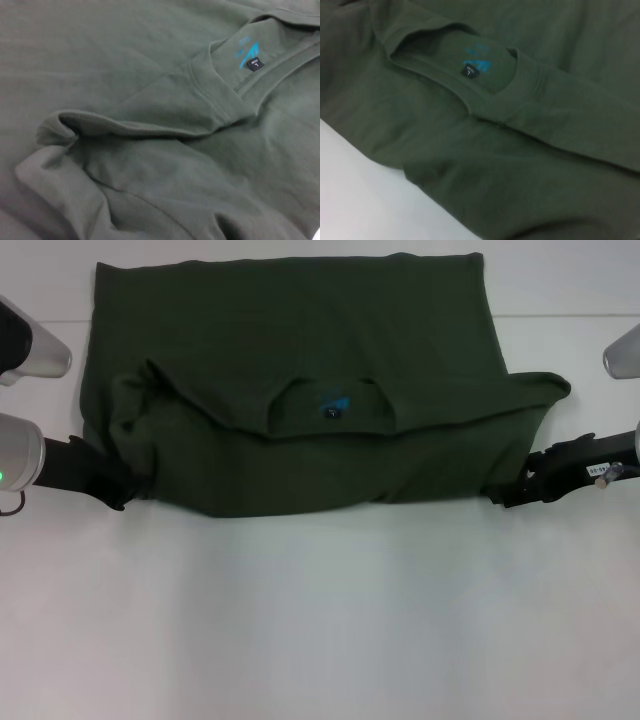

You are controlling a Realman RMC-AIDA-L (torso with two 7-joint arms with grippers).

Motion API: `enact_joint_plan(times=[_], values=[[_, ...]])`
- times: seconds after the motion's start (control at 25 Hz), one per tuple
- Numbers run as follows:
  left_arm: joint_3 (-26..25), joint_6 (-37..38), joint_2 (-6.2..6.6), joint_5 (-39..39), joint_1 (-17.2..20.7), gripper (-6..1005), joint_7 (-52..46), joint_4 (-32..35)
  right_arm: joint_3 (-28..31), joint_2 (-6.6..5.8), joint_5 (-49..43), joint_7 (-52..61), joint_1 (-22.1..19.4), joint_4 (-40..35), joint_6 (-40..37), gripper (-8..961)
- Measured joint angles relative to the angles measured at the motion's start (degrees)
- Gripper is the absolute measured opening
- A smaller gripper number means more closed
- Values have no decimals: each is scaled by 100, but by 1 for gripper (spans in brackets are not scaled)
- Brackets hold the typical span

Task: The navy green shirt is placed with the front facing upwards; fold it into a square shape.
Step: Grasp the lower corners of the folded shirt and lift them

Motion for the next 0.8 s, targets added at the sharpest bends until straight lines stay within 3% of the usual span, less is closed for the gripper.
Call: enact_joint_plan(times=[0.24, 0.64, 0.8], values=[[8, -27, 0, 0, -21, 33, 3, -3, 32, -24, 418, -484, -18, 368, 153, 834], [6, -33, -4, -5, -43, 33, -18, -2, -18, -103, 383, -463, -1, 484, 278, 359], [-1, -33, -6, -12, -46, 33, -58, -2, 15, -117, 380, -493, -41, 471, 316, 255]])
